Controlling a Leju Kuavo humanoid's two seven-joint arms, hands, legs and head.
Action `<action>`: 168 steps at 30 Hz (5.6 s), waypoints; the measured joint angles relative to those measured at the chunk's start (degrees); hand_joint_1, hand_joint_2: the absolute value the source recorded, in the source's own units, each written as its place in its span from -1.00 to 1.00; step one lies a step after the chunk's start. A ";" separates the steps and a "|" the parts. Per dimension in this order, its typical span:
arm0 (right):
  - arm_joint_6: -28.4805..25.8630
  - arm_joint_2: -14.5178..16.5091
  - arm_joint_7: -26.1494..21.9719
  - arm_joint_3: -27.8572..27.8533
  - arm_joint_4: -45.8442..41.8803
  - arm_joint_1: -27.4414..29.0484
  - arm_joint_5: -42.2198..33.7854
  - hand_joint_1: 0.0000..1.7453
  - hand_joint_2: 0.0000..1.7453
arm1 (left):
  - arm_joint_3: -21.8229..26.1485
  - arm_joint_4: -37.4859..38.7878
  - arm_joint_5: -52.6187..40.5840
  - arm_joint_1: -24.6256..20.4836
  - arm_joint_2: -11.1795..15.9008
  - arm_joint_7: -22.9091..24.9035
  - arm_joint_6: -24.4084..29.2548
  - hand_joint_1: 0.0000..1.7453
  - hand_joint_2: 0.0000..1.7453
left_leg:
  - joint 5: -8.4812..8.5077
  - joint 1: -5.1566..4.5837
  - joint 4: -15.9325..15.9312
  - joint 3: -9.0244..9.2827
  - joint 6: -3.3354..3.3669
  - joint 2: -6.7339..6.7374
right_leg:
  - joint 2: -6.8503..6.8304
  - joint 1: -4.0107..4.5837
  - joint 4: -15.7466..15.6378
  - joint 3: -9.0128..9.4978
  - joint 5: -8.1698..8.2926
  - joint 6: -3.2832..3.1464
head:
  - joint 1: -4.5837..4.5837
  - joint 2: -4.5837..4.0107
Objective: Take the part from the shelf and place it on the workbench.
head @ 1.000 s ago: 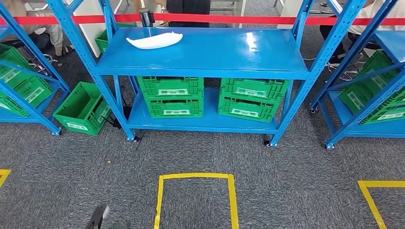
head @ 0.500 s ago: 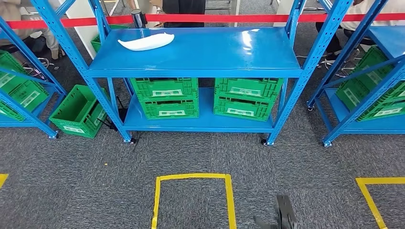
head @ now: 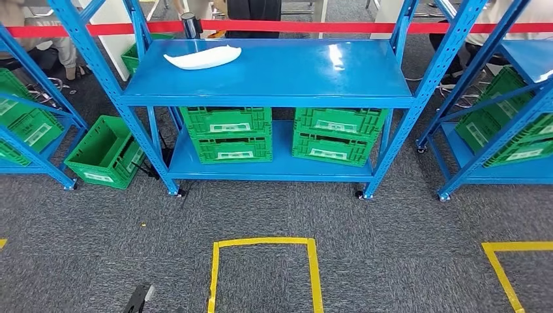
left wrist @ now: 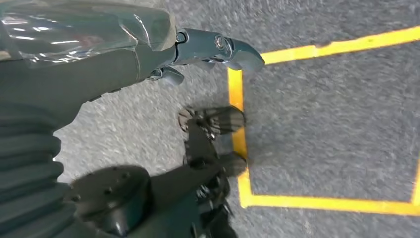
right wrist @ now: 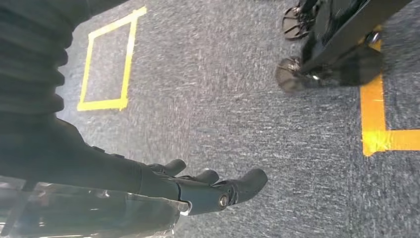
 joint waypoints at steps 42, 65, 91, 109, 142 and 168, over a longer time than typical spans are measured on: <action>-4.61 -5.93 1.39 47.13 -0.10 -15.70 -36.97 -1.00 -1.00 | -19.84 -27.79 37.91 -7.07 4.25 -12.99 -17.58 -1.00 -1.00 | -7.28 0.54 18.60 -10.30 -2.37 -0.10 | -0.24 0.22 -3.48 0.85 2.46 -2.85 | -0.21 0.00; 0.61 -8.01 -0.87 52.39 -0.32 -16.64 -40.29 -1.00 -1.00 | -30.52 -48.78 52.75 -10.31 6.30 -17.05 -39.46 -1.00 -1.00 | 0.85 -0.63 1.99 -3.24 -0.17 -0.18 | -0.32 0.36 -3.10 -0.02 2.61 -1.40 | -0.12 0.00; 1.65 -8.00 -1.46 52.63 -0.30 -16.02 -40.67 -1.00 -1.00 | -35.16 -52.70 54.90 -12.69 6.44 -18.00 -40.91 -1.00 -1.00 | -1.62 -0.56 0.51 0.88 1.43 -0.30 | -0.42 0.22 3.81 -5.75 2.70 0.31 | 0.18 0.00; 1.80 -7.46 -1.38 52.95 -0.32 -15.99 -40.69 -1.00 -1.00 | -35.88 -52.76 54.99 -12.79 6.99 -18.23 -40.99 -1.00 -1.00 | 2.99 -1.57 3.48 -7.69 1.82 -1.03 | 0.54 1.31 -4.08 4.36 -0.67 -2.99 | -0.12 0.00; 2.49 -7.71 -0.45 54.15 -0.40 -16.67 -39.23 -1.00 -1.00 | -34.81 -54.51 53.81 -11.20 8.18 -19.92 -40.95 -1.00 -1.00 | 4.95 -1.55 1.86 -8.13 1.58 -0.44 | -0.02 0.49 -4.74 8.18 -2.91 -2.16 | -0.12 0.00; 2.27 -8.27 -0.61 54.16 -0.38 -16.00 -39.81 -1.00 -1.00 | -34.46 -55.01 53.33 -10.31 7.92 -19.60 -41.48 -1.00 -1.00 | -6.07 0.31 12.54 -10.91 -1.56 -0.37 | 0.40 0.64 -4.33 4.35 0.01 -4.03 | -0.14 0.00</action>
